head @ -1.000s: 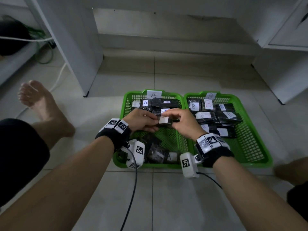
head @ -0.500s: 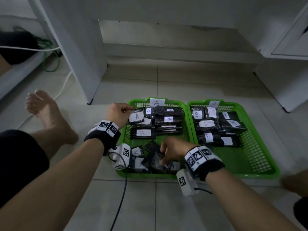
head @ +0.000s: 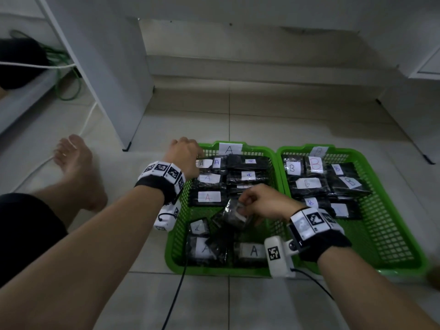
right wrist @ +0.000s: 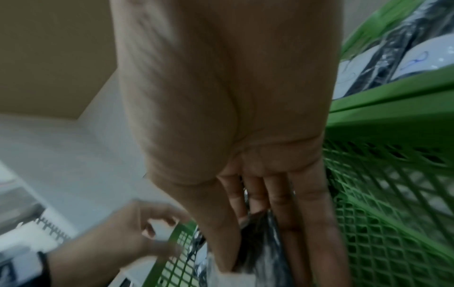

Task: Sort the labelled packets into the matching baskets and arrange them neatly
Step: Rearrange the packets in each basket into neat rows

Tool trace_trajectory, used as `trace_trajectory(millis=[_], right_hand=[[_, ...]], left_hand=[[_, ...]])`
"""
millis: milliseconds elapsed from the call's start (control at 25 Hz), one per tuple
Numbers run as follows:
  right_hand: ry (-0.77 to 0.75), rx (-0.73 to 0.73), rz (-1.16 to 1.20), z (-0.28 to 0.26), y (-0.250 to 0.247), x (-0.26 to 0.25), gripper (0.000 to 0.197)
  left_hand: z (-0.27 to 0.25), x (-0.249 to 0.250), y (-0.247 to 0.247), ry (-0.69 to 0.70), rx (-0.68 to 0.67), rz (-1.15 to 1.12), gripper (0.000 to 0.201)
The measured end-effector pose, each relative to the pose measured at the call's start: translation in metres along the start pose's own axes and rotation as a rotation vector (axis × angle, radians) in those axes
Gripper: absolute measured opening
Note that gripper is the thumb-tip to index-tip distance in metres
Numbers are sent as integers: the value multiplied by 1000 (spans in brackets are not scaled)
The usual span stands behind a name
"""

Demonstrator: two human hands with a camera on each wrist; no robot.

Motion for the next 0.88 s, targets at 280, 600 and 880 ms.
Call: trace_trajectory(millis=[280,600,880], right_hand=[[7,124,483,-2,-13,2,22],[70,198,602,-5,-14,2,27],[192,414,93,-1,-8,6,10]], left_hand=[[6,6,-3,7,-111,298,26],[6,12,-4,-39,-221,322,44],[-14,45,-16,50,-81,-26,12]])
Point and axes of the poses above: each hand's wrist, its own z-axis towards the middle knuckle, its own y-axis out of the palm, x = y × z, the point moved 2 cm from there along z, towards the middle knuckle, and after that the axes turned 5 degrees about y, right-handed, at the moved point
